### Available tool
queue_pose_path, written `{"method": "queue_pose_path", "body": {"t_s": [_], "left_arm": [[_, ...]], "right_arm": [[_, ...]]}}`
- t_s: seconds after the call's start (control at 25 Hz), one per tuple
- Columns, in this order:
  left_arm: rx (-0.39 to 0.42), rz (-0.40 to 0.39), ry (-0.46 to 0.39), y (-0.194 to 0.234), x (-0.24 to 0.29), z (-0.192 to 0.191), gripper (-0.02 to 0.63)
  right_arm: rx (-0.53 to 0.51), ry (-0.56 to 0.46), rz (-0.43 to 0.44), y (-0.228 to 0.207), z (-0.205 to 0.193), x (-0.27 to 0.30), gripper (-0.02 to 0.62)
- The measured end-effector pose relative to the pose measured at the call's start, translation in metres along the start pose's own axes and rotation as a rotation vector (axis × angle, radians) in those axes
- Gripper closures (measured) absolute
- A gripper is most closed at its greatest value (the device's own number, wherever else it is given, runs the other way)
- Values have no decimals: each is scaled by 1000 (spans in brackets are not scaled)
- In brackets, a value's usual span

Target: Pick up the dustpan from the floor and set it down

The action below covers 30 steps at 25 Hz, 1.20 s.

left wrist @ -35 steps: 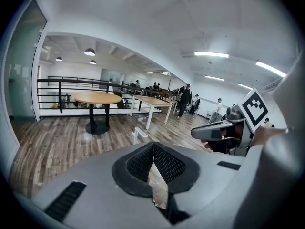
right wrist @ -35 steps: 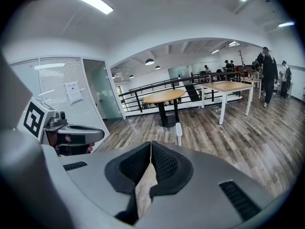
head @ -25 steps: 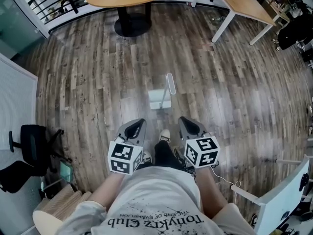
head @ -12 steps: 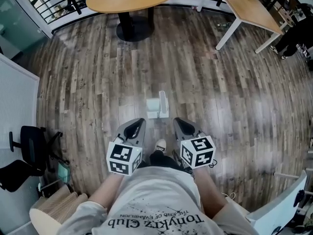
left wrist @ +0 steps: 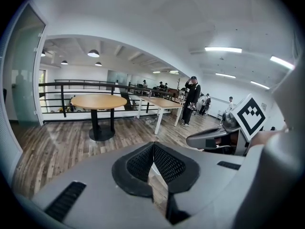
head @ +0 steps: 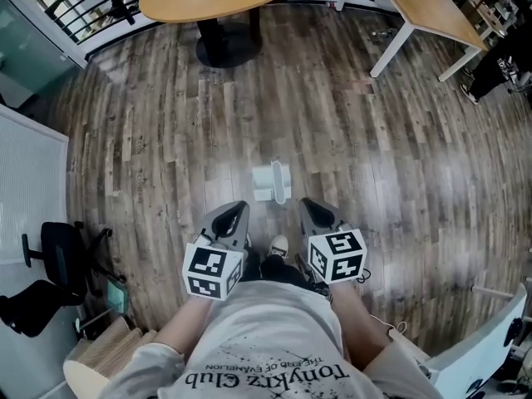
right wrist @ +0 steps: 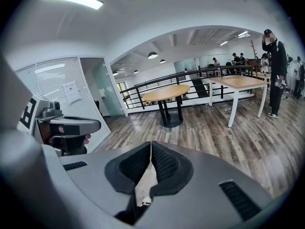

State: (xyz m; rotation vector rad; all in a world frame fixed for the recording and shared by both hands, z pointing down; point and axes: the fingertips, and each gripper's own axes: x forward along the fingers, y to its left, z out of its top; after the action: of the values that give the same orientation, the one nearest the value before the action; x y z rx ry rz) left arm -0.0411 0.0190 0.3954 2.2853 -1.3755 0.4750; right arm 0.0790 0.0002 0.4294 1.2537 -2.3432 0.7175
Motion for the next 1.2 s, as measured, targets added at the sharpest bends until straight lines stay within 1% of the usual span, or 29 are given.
{"method": "queue_pose_path", "body": {"t_s": [0.12,0.24,0.36,0.56,0.6,0.68,0.96,1.2], "left_arm": [[9,-29,14,6,9,4,583],[13,-50,20,15,17,9,583],[15,-70,36,20,25,6,583],[0,-92,71,33,41,-2,583],[-5,-94,77,35,44,-4,583],[-14,-99,88,38,50,-8,583],[-31,-106,105,53,68,-11,583],[-47,-96,129,65,75,-21,583]], "right_arm": [[1,8,-28,-1,1,7,569],[9,22,-35,1,-1,18,569],[18,39,-44,0,-6,30,569],[18,64,-86,-9,-11,57,565],[19,72,-89,-10,-13,62,555],[19,93,-93,-14,-18,72,463],[-13,148,-135,-22,-32,105,385],[-44,194,-163,-26,-46,135,357]]}}
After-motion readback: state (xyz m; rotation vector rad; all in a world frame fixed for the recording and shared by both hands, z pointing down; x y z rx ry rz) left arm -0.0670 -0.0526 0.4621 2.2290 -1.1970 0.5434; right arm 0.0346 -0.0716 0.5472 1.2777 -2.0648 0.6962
